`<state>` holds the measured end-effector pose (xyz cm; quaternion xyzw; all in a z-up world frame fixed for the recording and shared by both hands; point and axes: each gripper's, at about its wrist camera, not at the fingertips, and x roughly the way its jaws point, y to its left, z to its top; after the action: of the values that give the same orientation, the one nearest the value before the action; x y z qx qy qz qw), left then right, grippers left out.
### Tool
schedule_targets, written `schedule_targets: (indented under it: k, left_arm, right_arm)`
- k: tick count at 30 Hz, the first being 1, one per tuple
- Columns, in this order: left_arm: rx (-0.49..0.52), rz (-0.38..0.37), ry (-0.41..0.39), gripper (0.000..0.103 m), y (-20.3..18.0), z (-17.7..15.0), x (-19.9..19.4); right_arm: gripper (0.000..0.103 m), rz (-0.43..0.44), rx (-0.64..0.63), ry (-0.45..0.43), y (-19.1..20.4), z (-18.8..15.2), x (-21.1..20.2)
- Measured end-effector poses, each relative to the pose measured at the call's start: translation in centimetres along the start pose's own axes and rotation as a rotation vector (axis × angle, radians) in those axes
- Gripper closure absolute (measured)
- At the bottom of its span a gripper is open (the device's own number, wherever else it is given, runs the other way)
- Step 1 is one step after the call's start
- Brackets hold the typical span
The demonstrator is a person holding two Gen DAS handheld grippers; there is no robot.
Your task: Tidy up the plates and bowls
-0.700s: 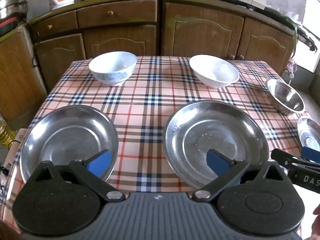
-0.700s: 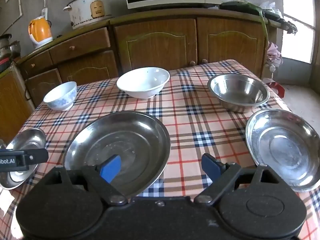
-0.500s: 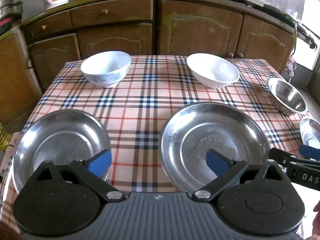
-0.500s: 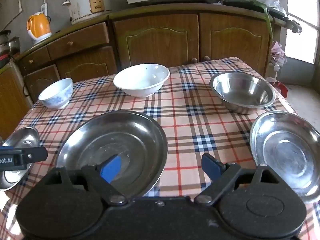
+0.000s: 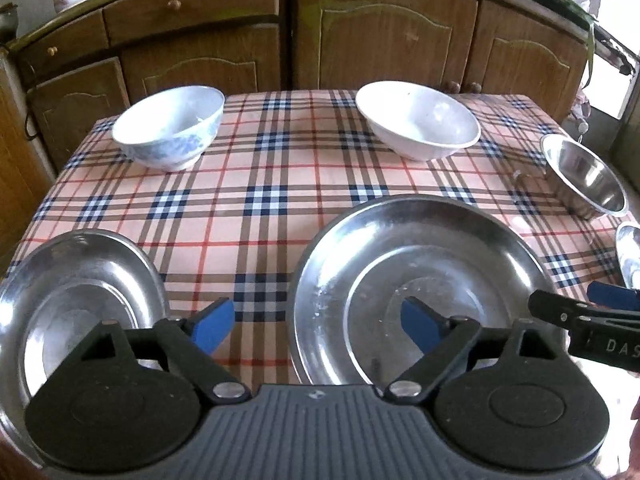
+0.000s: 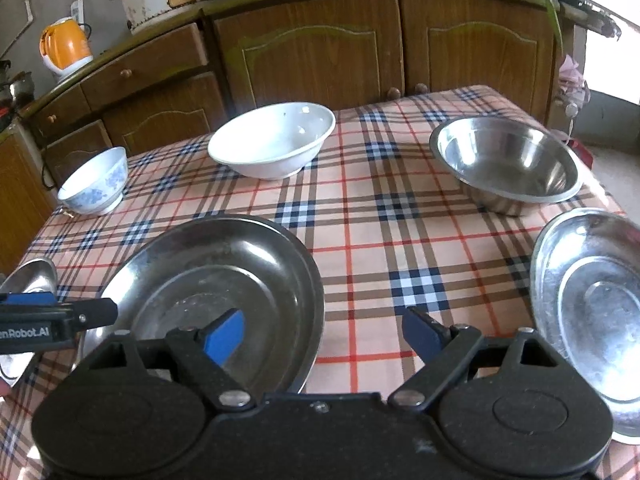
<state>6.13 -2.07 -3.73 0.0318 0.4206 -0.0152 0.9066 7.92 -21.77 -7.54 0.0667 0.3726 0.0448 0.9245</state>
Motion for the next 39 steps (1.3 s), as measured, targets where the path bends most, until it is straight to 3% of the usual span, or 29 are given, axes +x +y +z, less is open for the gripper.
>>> schedule_targets:
  k: [3, 5, 7, 10, 14, 19, 39]
  left_arm:
    - [0.003, -0.004, 0.013, 0.019, -0.1, 0.0, 0.6]
    - [-0.012, -0.03, 0.005, 0.024, -0.3, 0.3, 0.8]
    - [-0.015, -0.044, 0.017, 0.035, -0.3, 0.4, 1.2]
    - [-0.018, -0.071, 0.034, 0.045, -0.4, 0.4, 1.9]
    - [-0.008, -0.066, 0.006, 0.062, -0.6, 0.5, 2.3]
    - [-0.045, -0.08, 0.013, 0.076, -0.3, 0.6, 2.2]
    - [-0.002, -0.061, -0.125, 0.077, -1.6, 3.4, -1.5]
  right_arm:
    - [0.005, 0.01, 0.004, 0.015, -0.1, 0.0, 0.7]
    - [0.017, 0.015, 0.005, 0.023, -0.1, -0.1, 1.1]
    - [0.021, 0.025, 0.012, 0.03, -0.1, -0.1, 1.4]
    - [0.049, 0.034, 0.013, 0.043, -0.1, -0.1, 2.0]
    - [0.069, 0.036, 0.008, 0.036, 0.1, -0.1, 2.2]
    - [0.074, 0.018, 0.031, 0.015, -0.3, 0.0, 2.1]
    - [0.075, -0.003, 0.045, -0.121, -0.7, 3.3, -2.1]
